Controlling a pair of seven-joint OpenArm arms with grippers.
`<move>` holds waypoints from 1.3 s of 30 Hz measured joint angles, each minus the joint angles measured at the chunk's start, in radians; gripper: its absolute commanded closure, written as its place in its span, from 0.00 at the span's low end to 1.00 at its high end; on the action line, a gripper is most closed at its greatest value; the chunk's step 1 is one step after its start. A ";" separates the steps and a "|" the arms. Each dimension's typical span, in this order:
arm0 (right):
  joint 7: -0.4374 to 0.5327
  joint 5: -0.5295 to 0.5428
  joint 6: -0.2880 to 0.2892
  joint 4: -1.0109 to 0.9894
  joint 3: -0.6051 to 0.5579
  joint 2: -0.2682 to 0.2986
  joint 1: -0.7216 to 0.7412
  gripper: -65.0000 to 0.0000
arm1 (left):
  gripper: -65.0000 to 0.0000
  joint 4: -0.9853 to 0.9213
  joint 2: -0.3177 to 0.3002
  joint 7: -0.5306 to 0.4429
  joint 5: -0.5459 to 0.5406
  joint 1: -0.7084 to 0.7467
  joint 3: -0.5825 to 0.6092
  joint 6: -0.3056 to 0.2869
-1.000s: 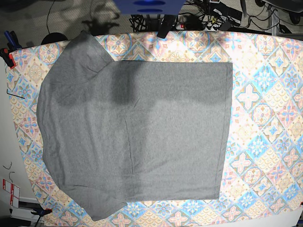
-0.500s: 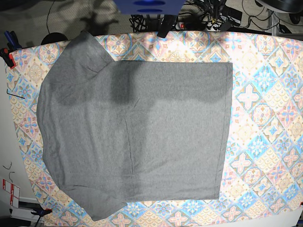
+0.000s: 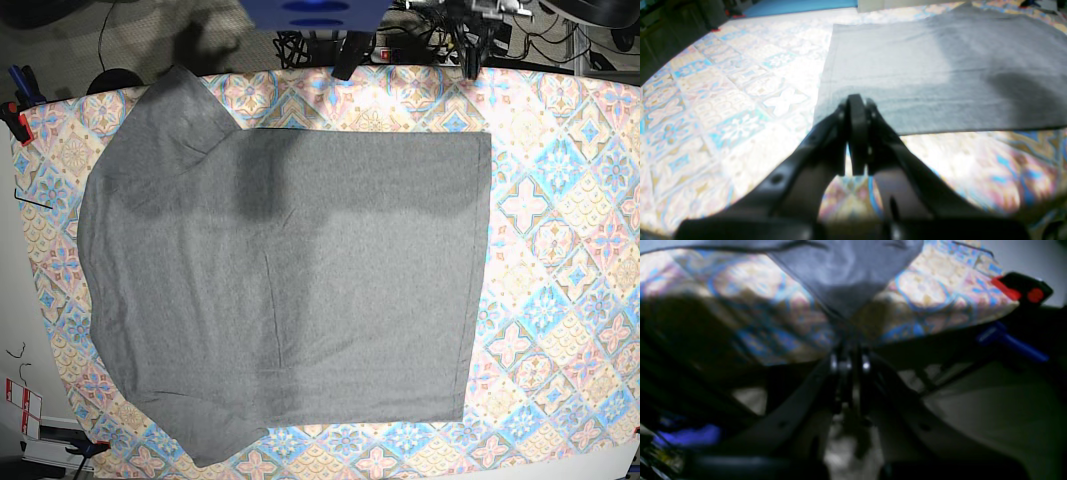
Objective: Fold the T-shirt properly
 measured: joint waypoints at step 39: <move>-1.488 0.291 0.004 0.789 0.080 0.058 0.384 0.30 | 0.65 0.559 -0.177 1.808 -0.573 -0.395 -0.397 -0.147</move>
